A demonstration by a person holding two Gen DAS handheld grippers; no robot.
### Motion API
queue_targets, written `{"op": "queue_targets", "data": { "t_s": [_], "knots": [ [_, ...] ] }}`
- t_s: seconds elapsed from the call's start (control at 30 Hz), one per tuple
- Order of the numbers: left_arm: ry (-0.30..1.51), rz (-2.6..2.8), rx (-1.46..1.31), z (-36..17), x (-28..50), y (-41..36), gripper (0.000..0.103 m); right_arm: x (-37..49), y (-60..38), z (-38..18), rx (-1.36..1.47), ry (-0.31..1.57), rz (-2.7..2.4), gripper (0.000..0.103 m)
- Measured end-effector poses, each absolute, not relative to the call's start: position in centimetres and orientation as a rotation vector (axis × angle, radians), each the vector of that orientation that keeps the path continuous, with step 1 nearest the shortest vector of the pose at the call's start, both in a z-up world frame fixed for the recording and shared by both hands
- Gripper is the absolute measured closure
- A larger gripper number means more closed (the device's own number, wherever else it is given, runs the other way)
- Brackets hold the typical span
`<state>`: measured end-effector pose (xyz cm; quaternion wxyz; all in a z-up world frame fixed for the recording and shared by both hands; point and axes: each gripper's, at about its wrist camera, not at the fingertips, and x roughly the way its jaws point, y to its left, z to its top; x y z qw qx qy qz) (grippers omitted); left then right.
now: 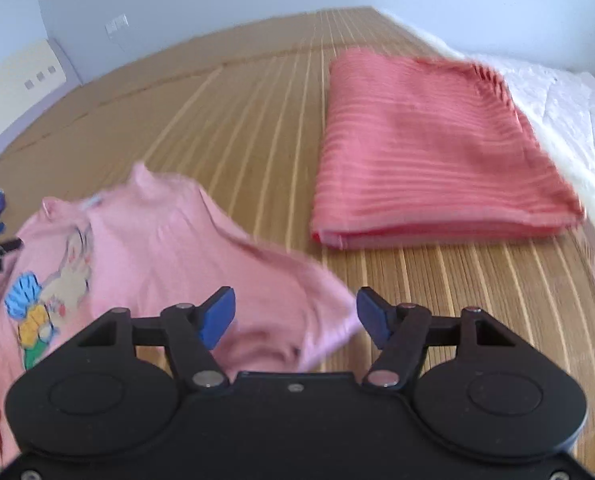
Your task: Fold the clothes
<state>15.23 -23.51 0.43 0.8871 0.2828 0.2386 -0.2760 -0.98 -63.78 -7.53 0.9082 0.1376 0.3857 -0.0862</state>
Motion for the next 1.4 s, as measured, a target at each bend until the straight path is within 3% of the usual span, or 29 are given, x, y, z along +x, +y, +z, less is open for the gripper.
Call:
{"op": "queue_targets", "data": {
  "t_s": [0.2, 0.27, 0.37, 0.57, 0.73, 0.8, 0.83, 0.87, 0.93, 1.03, 1.2, 1.4],
  "knots": [
    [0.468, -0.796, 0.527, 1.8, 8.6, -24.0, 0.042, -2.2, -63.6, -8.9, 0.317, 0.783, -0.157, 0.055],
    [0.460, -0.888, 0.501, 1.4, 6.4, -24.4, 0.042, -1.8, -62.9, -9.2, 0.281, 0.773, -0.158, 0.078],
    [0.456, -0.986, 0.525, 0.3, 3.7, -25.5, 0.042, -1.4, -62.1, -9.4, 0.226, 0.761, -0.159, 0.089],
    [0.519, -1.030, 0.642, -3.1, 1.5, -25.9, 0.042, -3.4, -63.7, -6.8, 0.148, 0.663, -0.295, 0.089],
    [0.502, -1.030, 0.650, -2.9, 1.4, -25.4, 0.042, -5.0, -64.9, -4.4, 0.139, 0.485, -0.364, 0.088],
    [0.498, -1.030, 0.645, -2.9, 1.4, -25.1, 0.042, -5.0, -64.8, -3.8, 0.141, 0.461, -0.350, 0.083],
    [0.497, -1.031, 0.639, -2.9, 1.5, -24.8, 0.042, -5.0, -64.7, -3.6, 0.139, 0.457, -0.348, 0.071],
    [0.504, -1.032, 0.630, -2.8, 1.7, -24.6, 0.042, -5.1, -64.7, -3.5, 0.145, 0.467, -0.341, 0.062],
    [0.508, -1.034, 0.624, -2.8, 2.0, -24.5, 0.042, -5.4, -65.1, -3.5, 0.190, 0.481, -0.287, 0.061],
    [0.508, -1.033, 0.625, -3.0, 2.6, -25.2, 0.042, -6.0, -66.9, -4.2, 0.334, 0.504, -0.190, 0.050],
    [0.513, -1.033, 0.617, -3.2, 3.1, -25.6, 0.041, -6.4, -68.2, -6.0, 0.276, 0.640, -0.334, 0.050],
    [0.512, -1.030, 0.614, -3.2, 2.9, -25.7, 0.041, -7.1, -71.1, -8.2, 0.462, 0.641, -0.332, 0.050]
  ]
}}
